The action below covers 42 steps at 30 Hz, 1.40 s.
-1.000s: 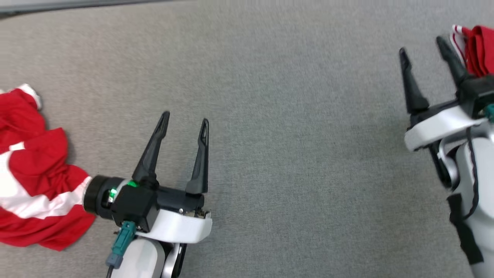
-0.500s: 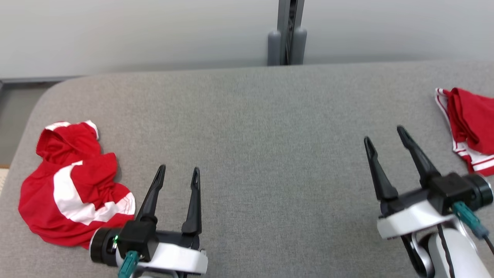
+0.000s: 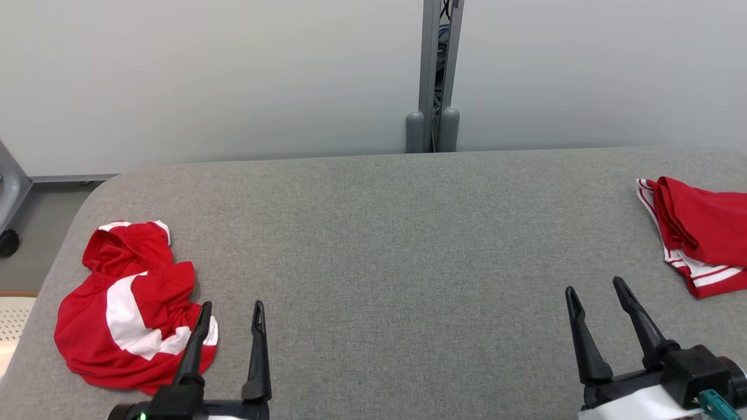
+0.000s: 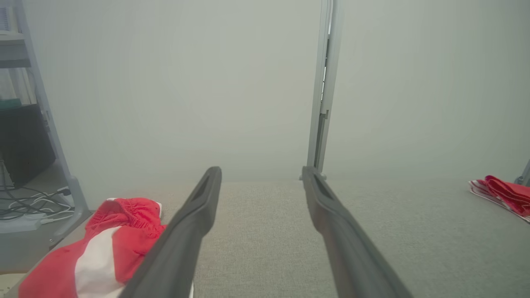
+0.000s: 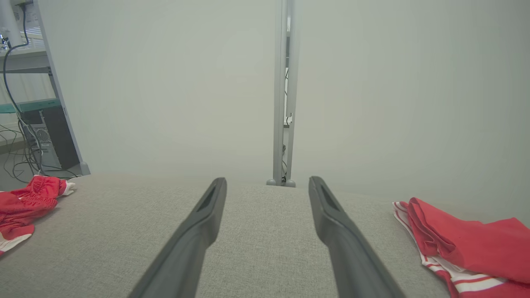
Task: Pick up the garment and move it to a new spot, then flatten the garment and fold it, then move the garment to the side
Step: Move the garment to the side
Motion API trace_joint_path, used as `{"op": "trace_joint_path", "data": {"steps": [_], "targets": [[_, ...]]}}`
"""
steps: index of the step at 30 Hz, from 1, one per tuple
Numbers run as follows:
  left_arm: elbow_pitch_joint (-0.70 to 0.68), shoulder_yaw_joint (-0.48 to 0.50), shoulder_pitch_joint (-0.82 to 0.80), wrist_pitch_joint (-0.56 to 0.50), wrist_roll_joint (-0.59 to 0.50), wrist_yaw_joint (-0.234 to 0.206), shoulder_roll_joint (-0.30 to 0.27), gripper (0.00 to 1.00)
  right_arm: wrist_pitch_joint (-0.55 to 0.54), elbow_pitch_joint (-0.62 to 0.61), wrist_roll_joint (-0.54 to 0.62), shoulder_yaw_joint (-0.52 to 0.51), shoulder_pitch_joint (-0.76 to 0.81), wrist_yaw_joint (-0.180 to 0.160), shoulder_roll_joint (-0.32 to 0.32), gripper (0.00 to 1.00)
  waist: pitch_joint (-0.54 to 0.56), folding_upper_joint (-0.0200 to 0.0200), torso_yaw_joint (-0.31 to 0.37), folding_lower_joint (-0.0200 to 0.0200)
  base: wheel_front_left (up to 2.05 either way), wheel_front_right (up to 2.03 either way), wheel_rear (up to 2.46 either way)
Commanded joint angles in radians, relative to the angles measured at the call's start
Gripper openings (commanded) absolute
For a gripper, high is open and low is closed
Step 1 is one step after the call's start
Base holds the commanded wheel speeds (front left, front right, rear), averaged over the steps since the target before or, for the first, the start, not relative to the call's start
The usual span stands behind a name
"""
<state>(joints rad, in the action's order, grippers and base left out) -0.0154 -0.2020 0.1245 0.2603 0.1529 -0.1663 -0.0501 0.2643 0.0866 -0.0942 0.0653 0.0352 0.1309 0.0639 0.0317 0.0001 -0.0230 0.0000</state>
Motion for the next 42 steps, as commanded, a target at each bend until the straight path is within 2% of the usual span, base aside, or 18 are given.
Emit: {"op": "trace_joint_path", "data": {"steps": [1, 12, 20, 30, 42], "targets": [[-0.002, 0.015, 0.023, 0.005, -0.001, 0.010, -0.004, 1.00, 0.002, -0.011, -0.011, 0.000, 0.022, 0.000, -0.001, 1.00, 0.006, -0.0001, 0.002, 0.0000, 0.00, 0.00, 0.00], [0.018, 0.072, 0.074, 0.005, -0.058, 0.033, -0.002, 1.00, 0.002, -0.052, 0.016, -0.014, 0.080, 0.000, -0.005, 1.00, 0.024, -0.0001, 0.017, 0.0000, 0.00, 0.00, 0.00], [0.015, 0.061, 0.076, 0.005, -0.062, 0.041, -0.002, 1.00, 0.002, -0.043, 0.015, -0.031, 0.076, 0.000, -0.009, 1.00, 0.021, -0.0001, 0.031, 0.0000, 0.00, 0.00, 0.00], [0.029, 0.048, 0.061, 0.005, -0.075, 0.009, -0.002, 1.00, 0.002, -0.044, 0.020, -0.038, 0.070, 0.000, -0.011, 1.00, 0.012, -0.0001, 0.037, 0.0000, 0.00, 0.00, 0.00], [0.046, 0.066, 0.053, 0.005, -0.082, 0.007, -0.002, 1.00, 0.002, -0.058, 0.027, -0.046, 0.066, 0.000, -0.012, 1.00, 0.012, -0.0001, 0.027, 0.0000, 0.00, 0.00, 0.00]]}}
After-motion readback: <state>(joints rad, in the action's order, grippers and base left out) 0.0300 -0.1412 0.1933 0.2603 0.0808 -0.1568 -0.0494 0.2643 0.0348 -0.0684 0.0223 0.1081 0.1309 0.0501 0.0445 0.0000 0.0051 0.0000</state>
